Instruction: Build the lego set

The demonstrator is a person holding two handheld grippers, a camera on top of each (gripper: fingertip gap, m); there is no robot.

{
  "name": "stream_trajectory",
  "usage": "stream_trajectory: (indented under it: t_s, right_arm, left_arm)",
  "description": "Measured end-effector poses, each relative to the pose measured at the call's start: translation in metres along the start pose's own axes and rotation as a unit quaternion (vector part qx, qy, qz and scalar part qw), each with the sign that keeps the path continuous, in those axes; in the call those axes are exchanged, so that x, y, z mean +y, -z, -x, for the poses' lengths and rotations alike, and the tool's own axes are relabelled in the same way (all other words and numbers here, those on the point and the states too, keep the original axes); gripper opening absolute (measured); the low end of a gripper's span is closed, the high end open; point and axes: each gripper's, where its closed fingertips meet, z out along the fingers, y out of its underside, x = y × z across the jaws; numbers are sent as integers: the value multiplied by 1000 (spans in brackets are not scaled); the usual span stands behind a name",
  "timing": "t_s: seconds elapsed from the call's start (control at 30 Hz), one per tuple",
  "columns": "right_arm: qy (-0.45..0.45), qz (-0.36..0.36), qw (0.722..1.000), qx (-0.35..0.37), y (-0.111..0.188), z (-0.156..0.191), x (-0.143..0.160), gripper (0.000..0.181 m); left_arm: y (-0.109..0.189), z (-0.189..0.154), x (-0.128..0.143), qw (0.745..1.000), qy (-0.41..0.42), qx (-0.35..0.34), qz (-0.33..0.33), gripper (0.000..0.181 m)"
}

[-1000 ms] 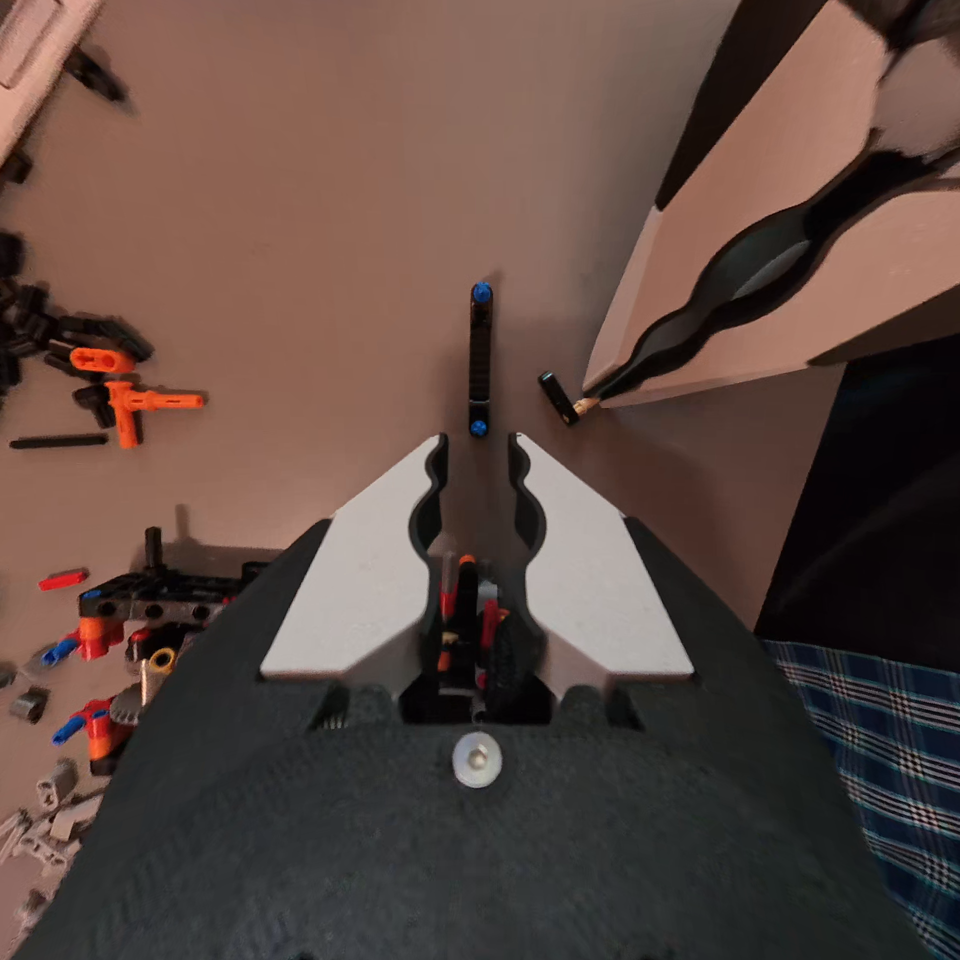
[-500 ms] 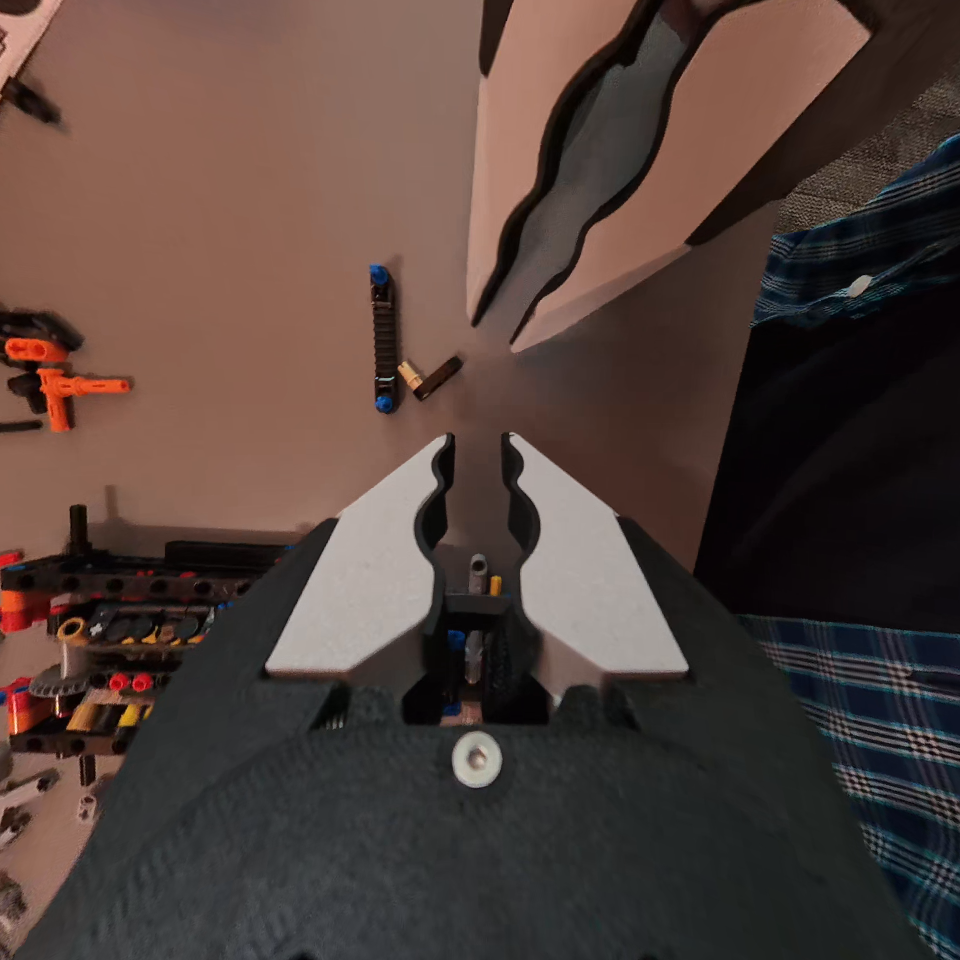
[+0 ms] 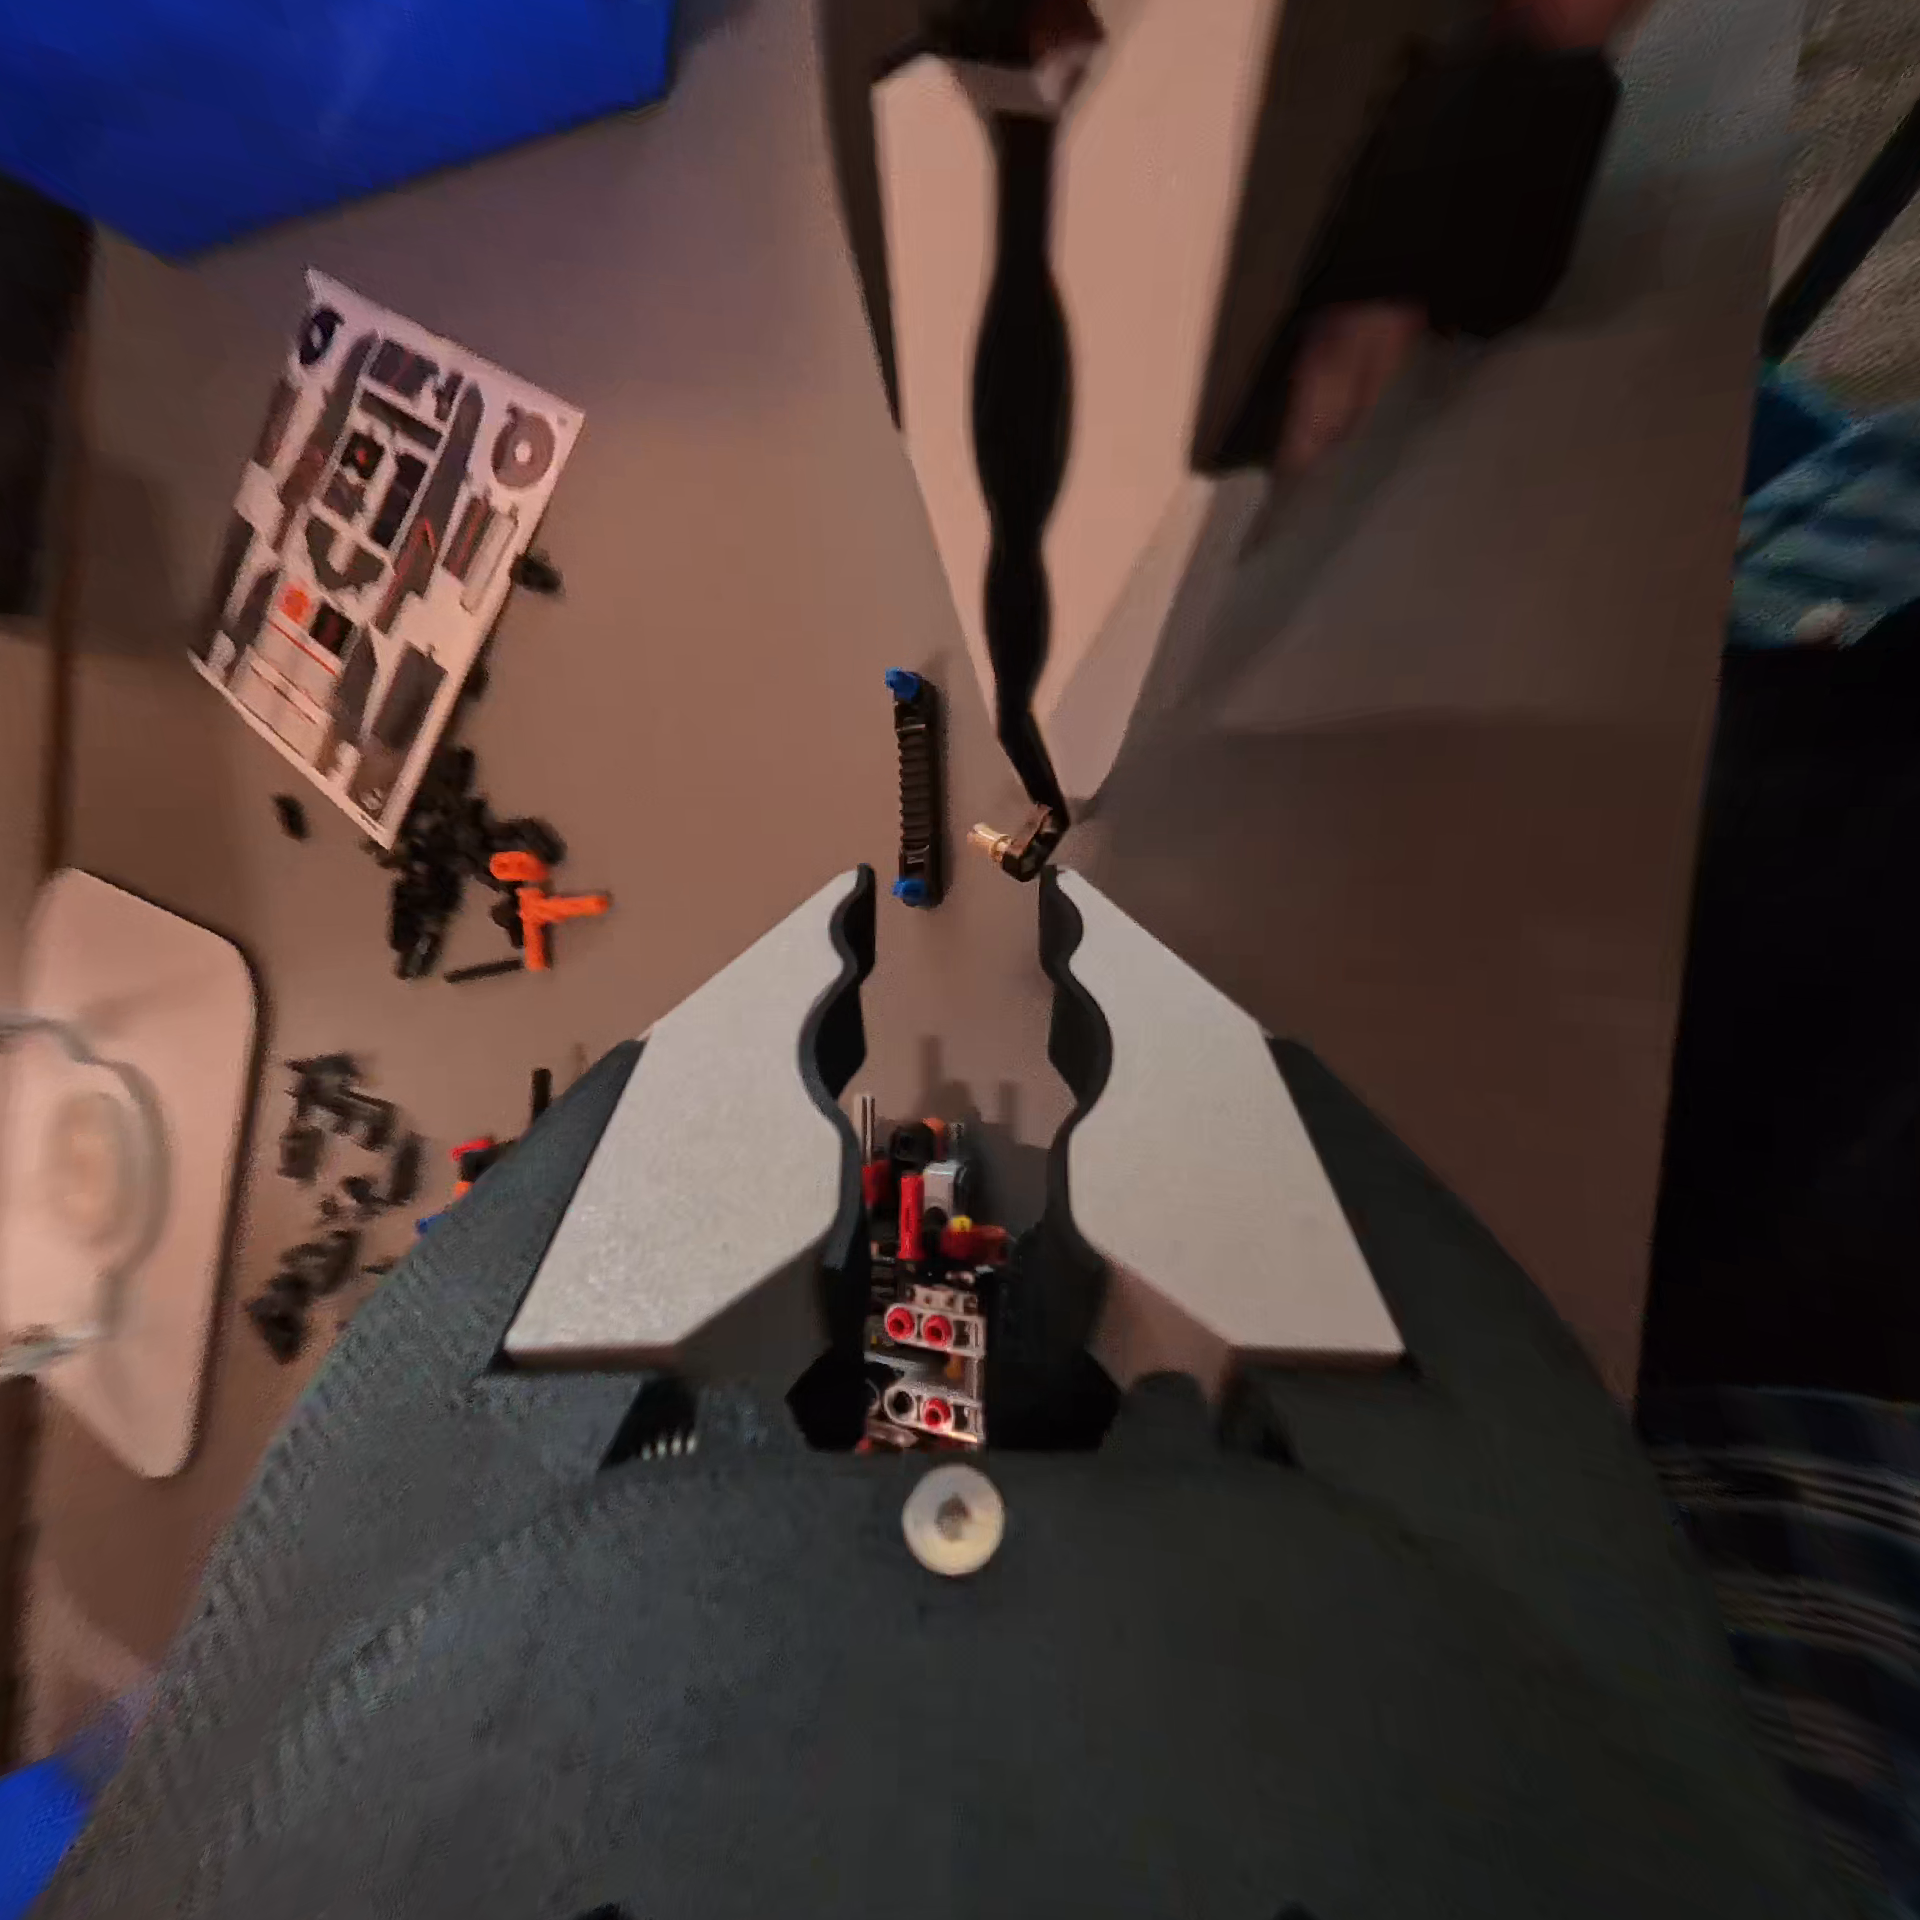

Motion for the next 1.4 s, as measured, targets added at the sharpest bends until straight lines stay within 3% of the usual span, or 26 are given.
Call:
stream_trajectory:
  t_s: [0.23, 0.37, 0.47, 0.57, 0.7, 0.8, 0.9, 1.1, 1.4]
  right_arm:
    - [-37, -12, 998, -50, 17, 7, -7, 1]
    - [-20, -57, 997, -54, 29, 11, -21, 3]
    - [11, -107, 993, -42, 44, 13, -35, 9]
    - [35, -178, 983, -27, 65, 13, -50, 21]
    - [53, -230, 971, -41, 78, 22, -57, 22]
    - [37, -269, 958, -87, 85, 33, -64, 20]
    - [24, -294, 945, -139, 90, 43, -68, 12]
    - [9, -319, 930, -183, 97, 52, -71, 4]
    - [-7, -333, 927, -175, 101, 51, -71, 1]
  left_arm:
    - [-1, -9, -17, 989, -130, -69, -13, 10]
    - [8, -4, -28, 994, -74, -58, -54, 7]
    - [18, -1, -42, 993, 21, -17, -114, 7]
    - [30, 3, -58, 971, 133, 48, -195, 7]
    - [53, 6, -82, 900, 258, 159, -314, 7]
    - [67, 9, -93, 850, 301, 216, -374, 7]
    - [76, 10, -99, 819, 315, 253, -408, 7]
    - [88, 5, -105, 792, 305, 292, -441, 7]
    - [84, 3, -108, 795, 302, 292, -438, 7]
